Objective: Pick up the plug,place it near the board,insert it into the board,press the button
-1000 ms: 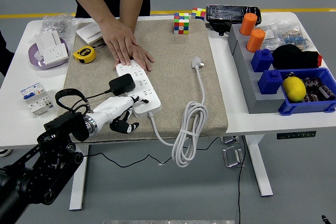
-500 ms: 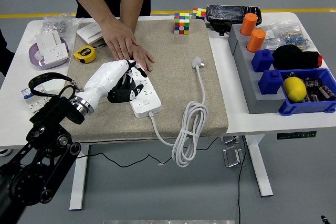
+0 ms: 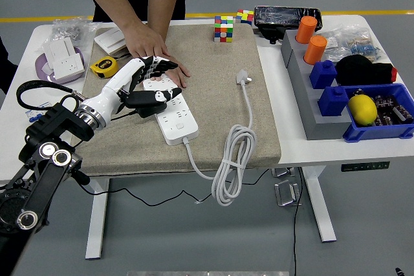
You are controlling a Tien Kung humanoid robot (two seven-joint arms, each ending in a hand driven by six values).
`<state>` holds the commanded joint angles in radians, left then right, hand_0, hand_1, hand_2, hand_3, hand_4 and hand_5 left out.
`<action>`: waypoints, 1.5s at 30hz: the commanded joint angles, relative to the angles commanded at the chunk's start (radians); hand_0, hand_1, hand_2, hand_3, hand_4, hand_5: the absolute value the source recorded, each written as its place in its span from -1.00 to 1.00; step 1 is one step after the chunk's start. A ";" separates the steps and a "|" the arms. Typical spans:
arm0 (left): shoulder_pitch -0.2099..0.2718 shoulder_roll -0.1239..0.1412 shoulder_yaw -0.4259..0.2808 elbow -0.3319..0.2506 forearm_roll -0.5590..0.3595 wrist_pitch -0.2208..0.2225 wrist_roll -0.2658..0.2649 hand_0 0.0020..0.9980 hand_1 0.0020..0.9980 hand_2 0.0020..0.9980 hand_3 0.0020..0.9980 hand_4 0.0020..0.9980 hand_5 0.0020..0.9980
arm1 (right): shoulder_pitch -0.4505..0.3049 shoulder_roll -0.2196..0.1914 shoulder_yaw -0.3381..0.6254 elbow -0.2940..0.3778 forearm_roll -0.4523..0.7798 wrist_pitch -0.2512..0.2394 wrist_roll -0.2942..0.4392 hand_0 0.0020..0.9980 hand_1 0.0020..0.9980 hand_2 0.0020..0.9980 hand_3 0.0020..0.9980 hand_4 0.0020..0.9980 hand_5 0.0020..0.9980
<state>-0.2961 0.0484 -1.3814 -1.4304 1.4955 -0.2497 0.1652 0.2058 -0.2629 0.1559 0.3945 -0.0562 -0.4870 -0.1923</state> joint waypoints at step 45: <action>-0.245 0.025 0.145 0.585 0.773 0.242 -0.255 0.82 0.76 0.48 0.54 1.00 -0.28 | 0.011 -0.006 0.002 0.000 0.003 0.000 0.000 0.57 0.46 0.46 0.51 1.00 1.00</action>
<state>-0.5414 0.0738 -1.2363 -0.8455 2.2689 -0.0075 -0.0893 0.2166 -0.2686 0.1583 0.3946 -0.0535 -0.4875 -0.1928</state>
